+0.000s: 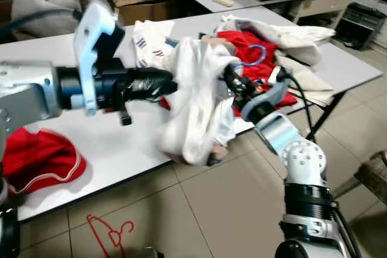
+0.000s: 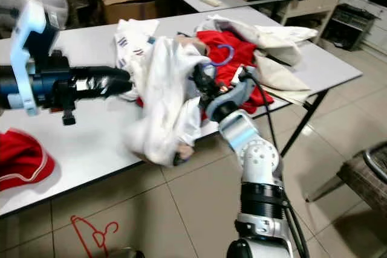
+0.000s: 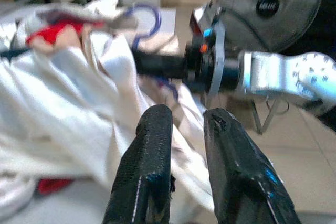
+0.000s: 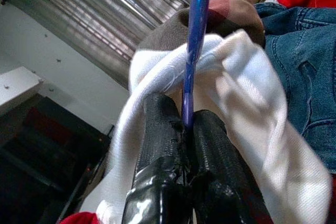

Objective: Hang hanger

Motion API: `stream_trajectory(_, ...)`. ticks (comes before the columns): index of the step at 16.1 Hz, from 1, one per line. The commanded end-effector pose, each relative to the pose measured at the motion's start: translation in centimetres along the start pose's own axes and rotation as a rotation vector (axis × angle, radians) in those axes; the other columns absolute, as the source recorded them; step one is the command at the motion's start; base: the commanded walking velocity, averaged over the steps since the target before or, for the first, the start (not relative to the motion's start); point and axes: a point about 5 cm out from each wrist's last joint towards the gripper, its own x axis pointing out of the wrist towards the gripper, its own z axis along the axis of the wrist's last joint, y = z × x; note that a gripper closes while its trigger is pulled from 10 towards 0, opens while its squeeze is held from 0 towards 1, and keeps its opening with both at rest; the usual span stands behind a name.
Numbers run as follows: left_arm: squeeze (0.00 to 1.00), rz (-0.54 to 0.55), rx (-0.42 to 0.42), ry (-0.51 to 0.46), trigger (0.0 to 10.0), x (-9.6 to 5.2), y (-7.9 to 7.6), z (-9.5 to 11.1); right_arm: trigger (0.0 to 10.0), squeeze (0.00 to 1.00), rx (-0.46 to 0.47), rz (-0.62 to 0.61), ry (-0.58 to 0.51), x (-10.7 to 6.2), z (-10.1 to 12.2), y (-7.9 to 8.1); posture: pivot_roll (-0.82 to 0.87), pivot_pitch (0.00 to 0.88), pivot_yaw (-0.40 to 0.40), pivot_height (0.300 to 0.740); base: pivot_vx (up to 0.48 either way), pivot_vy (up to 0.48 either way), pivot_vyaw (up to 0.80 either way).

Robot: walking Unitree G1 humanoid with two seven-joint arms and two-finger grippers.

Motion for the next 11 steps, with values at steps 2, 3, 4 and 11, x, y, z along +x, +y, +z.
stream_trajectory(2,1.0,0.083,0.016,0.027,10.0,-1.4,0.1,-0.3,10.0,0.0,-0.082,0.087,-0.008,-0.8,1.0,1.1,0.02,0.0,-0.031,0.74,0.0,0.0,0.0)
stream_trajectory(3,1.0,0.1,0.018,0.029,10.0,-1.6,0.2,-0.4,10.0,0.0,-0.093,0.097,-0.003,-0.9,1.0,1.2,0.02,0.0,-0.031,0.74,0.0,0.0,0.79)
stream_trajectory(4,1.0,0.151,-0.003,0.002,10.0,-1.7,0.8,-0.9,10.0,0.0,-0.12,0.116,-0.004,-1.1,1.1,1.6,0.02,0.0,-0.034,0.74,0.0,0.0,0.79)
stream_trajectory(11,1.0,0.65,-0.345,-0.063,10.0,0.8,0.4,-12.9,10.0,0.0,-0.445,0.216,0.119,-6.8,1.7,4.7,-0.03,0.0,-0.054,0.74,0.0,0.0,0.79)
